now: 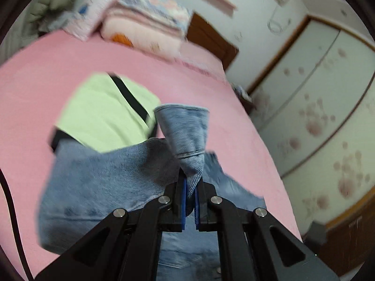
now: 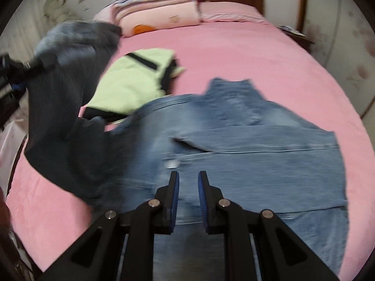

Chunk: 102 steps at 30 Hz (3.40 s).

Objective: Fold large clothes

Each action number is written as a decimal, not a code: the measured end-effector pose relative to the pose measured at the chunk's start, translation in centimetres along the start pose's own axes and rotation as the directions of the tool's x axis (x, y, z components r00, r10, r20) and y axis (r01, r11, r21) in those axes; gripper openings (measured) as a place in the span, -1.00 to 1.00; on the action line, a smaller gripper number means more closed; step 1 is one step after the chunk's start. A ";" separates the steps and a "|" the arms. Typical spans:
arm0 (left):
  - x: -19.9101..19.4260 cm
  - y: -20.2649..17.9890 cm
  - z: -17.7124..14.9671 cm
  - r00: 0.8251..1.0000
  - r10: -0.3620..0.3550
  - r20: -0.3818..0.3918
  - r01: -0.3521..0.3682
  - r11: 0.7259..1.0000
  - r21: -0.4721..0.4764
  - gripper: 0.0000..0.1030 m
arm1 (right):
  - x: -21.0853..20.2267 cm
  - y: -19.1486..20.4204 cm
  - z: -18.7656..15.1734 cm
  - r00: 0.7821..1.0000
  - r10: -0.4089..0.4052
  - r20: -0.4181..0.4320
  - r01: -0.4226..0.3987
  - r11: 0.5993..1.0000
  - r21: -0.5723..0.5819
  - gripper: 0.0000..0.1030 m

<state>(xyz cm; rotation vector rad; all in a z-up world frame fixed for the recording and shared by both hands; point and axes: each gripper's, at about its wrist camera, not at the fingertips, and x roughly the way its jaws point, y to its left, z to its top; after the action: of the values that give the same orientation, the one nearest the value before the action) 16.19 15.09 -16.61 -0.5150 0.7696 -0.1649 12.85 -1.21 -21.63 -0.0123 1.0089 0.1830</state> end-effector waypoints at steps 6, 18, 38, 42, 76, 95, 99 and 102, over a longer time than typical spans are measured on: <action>8.4 -5.1 -5.4 0.990 -0.026 -0.142 0.031 0.999 0.032 -0.95 | 0.1 -6.5 -0.8 0.999 -0.054 -0.006 0.054 0.997 0.048 -0.68; 17.1 -12.3 -16.0 0.938 -0.033 -0.345 0.106 0.975 0.195 -0.93 | 1.7 -15.6 -3.7 0.991 -0.092 -0.093 0.106 0.980 0.166 -0.68; 8.8 -6.3 -16.3 0.883 -0.101 -0.458 0.200 0.964 0.174 -0.04 | 5.5 -19.4 -3.8 0.906 0.351 -0.237 -0.191 0.838 0.511 0.28; 5.6 -2.2 -15.7 0.902 -0.016 -0.432 0.100 0.980 0.172 -0.04 | 6.7 -20.2 -4.8 0.890 0.365 -0.273 -0.187 0.838 0.512 0.28; 9.0 16.1 -8.5 0.904 0.294 -0.310 -0.335 0.938 -0.088 0.05 | 1.0 -13.8 3.8 0.974 0.204 -0.103 -0.209 0.977 -0.044 -0.84; 9.2 13.8 -5.9 0.866 0.427 -0.260 -0.416 0.904 0.101 0.26 | 8.2 -20.7 0.5 0.970 0.177 -0.164 -0.152 0.976 0.153 -0.15; 10.5 15.6 -4.9 0.864 0.414 -0.285 -0.412 0.908 0.073 0.26 | 10.5 -21.5 3.4 0.973 0.182 -0.141 -0.158 0.973 0.165 -0.15; 11.7 17.1 -4.1 0.868 0.379 -0.321 -0.387 0.921 0.040 0.31 | 13.2 -20.7 5.2 0.972 0.184 -0.149 -0.160 0.973 0.165 -0.15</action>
<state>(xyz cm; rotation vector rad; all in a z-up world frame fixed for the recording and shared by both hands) 20.96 24.52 -34.91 -0.3521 1.1825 0.1368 27.34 -19.16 -31.47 0.2028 1.1859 0.2670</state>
